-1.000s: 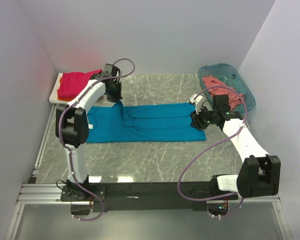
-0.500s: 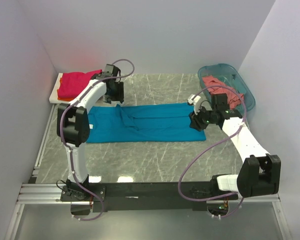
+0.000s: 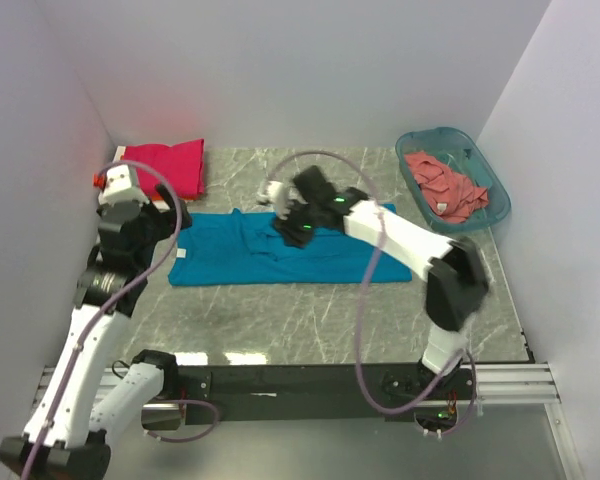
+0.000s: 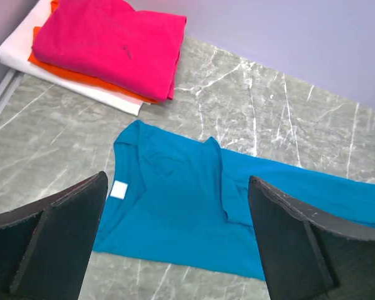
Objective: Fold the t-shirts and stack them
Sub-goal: Fold the tshirt
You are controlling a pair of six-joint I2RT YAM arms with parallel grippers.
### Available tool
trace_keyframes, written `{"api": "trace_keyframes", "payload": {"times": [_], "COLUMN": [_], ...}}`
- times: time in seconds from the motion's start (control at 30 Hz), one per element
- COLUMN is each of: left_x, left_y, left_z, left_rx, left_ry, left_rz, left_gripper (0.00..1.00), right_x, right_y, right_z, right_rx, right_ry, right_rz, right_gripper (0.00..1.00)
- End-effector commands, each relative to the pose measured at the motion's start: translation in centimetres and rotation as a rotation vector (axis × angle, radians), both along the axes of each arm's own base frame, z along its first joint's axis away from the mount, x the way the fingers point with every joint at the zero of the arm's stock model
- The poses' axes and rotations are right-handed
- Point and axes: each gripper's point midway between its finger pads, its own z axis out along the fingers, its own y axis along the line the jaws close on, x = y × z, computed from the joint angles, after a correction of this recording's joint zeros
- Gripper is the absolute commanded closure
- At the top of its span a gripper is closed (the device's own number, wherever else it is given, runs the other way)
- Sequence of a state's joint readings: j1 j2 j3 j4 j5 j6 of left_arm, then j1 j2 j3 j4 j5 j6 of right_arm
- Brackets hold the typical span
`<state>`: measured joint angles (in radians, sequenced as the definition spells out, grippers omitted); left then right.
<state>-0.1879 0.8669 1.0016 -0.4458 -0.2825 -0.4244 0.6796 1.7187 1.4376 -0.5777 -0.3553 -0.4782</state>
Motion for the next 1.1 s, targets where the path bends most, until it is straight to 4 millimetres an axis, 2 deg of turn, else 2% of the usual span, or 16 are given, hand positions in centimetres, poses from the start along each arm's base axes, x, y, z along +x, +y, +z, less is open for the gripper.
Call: {"api": "trace_keyframes", "payload": {"times": [0.0, 0.03, 0.07, 0.1, 0.13, 0.17, 0.2, 0.23, 0.27, 0.33, 0.37, 0.5, 0.73, 1.07], "left_x": [-0.9, -1.6, -2.0, -2.3, -2.9, -3.0, -3.2, -3.5, -3.6, -3.9, -3.9, -4.0, -3.8, -3.8], "left_y": [0.8, 1.3, 1.5, 1.8, 2.0, 2.1, 2.1, 2.3, 2.4, 2.7, 2.7, 2.6, 2.1, 2.0], "left_z": [-2.2, -1.8, -2.1, -3.0, -2.9, -3.0, -3.9, -3.4, -3.2, -2.6, -2.4, -2.5, -2.6, -2.7], "left_rx": [0.001, 0.005, 0.014, 0.017, 0.019, 0.017, 0.025, 0.025, 0.026, 0.027, 0.027, 0.028, 0.021, 0.019], "left_ry": [-0.012, -0.032, -0.030, -0.015, -0.028, -0.039, -0.030, -0.056, -0.063, -0.087, -0.095, -0.093, -0.084, -0.083], "left_rz": [0.036, 0.055, 0.062, 0.071, 0.081, 0.083, 0.079, 0.083, 0.087, 0.101, 0.101, 0.092, 0.062, 0.058], "left_gripper": [0.01, 0.01, 0.01, 0.01, 0.01, 0.00, 0.00, 0.01, 0.01, 0.00, 0.01, 0.01, 0.01, 0.00], "right_x": [2.7, 2.9, 3.4, 3.7, 4.2, 4.2, 4.4, 4.9, 4.8, 5.1, 4.9, 4.6, 4.4, 4.5], "right_y": [4.9, 7.0, 7.7, 8.4, 9.6, 10.4, 11.0, 12.0, 12.6, 13.7, 14.1, 14.6, 13.8, 13.7], "right_z": [-0.2, 1.0, -1.2, -1.6, -1.1, -2.6, -2.8, -2.0, -3.3, -2.9, -4.1, -5.5, -8.7, -10.7], "right_rx": [-0.004, 0.021, -0.022, -0.027, -0.009, -0.028, -0.028, -0.003, -0.023, -0.016, -0.038, -0.066, -0.147, -0.187], "right_ry": [-0.005, -0.012, 0.000, -0.004, -0.021, -0.014, -0.024, -0.040, -0.025, -0.029, -0.021, -0.028, -0.020, -0.006], "right_rz": [-0.184, -0.196, -0.218, -0.223, -0.226, -0.221, -0.223, -0.220, -0.213, -0.207, -0.198, -0.187, -0.183, -0.177], "right_gripper": [0.56, 0.56, 0.56, 0.56, 0.56, 0.56, 0.56, 0.56, 0.57, 0.58, 0.59, 0.59, 0.59, 0.59]}}
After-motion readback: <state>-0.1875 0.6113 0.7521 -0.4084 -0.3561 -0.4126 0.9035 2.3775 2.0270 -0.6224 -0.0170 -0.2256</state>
